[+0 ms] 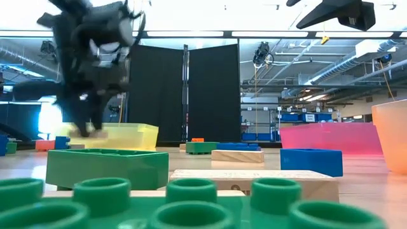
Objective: Sort blocks by size
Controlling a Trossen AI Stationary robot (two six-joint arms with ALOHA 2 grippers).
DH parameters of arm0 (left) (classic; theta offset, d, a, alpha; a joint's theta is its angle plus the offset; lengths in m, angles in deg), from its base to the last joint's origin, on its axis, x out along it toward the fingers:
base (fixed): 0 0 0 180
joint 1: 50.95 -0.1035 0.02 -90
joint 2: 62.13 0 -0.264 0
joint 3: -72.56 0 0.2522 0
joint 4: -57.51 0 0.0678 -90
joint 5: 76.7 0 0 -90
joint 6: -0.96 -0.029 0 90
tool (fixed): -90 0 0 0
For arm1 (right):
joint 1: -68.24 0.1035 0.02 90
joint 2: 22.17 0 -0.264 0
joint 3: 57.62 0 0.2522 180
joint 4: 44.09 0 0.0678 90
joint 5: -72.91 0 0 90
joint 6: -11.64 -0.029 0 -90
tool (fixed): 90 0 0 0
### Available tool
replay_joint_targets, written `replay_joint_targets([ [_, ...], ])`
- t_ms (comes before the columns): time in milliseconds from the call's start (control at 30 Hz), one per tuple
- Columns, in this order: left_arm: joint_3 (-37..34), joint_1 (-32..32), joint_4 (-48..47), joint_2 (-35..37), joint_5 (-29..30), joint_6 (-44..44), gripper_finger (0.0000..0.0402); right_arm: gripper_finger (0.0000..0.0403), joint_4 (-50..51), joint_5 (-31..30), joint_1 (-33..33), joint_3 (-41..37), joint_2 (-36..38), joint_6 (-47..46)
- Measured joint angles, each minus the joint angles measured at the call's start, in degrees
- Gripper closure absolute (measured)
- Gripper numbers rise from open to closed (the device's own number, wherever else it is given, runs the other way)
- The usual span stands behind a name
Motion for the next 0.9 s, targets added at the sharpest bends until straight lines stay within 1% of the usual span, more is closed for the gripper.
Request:
replay_joint_targets([
  [100,4.4,-1.7,-4.3,0.0,0.3,0.3,0.0307,0.0208,0.0,0.0,0.0,0.0,0.0,-0.9],
  [167,7.4,-4.2,-4.3,0.0,1.5,-0.5,0.0307,0.0208,-0.1,0.0,0.0,0.0,0.0,-1.3],
  [233,9.7,-7.7,-5.7,0.1,3.0,-3.4,0.0307,0.0208,-0.1,0.0,0.0,0.0,0.0,-1.5],
  [367,12.8,-17.7,-6.1,0.6,2.8,-9.8,0.0307,0.0208,-0.6,0.0,0.0,0.0,0.0,-1.9],
  [500,13.1,-30.2,-4.9,1.0,-0.4,-13.5,0.0307,0.0208,-0.9,0.0,0.0,0.0,0.0,-3.0],
  [600,13.1,-39.7,-1.7,1.1,-4.6,-13.2,0.0307,0.0208,-1.4,0.0,-0.1,0.0,0.0,-3.0],
  [667,13.1,-44.9,1.1,0.4,-6.8,-11.5,0.0307,0.0208,-1.7,0.0,-0.3,0.0,0.0,-3.1],
  [733,13.2,-49.3,3.9,-0.7,-8.1,-9.1,0.0307,0.0208,-1.7,0.0,-0.7,0.0,0.0,-3.1],
  [800,13.2,-52.7,4.3,-2.4,-10.0,-8.1,0.0307,0.0208,-1.7,0.0,-1.1,0.0,0.0,-3.1],
  [900,13.2,-55.1,3.5,-5.9,-12.9,-5.7,0.0307,0.0208,-1.9,0.0,-1.9,0.0,0.0,-3.1],
])
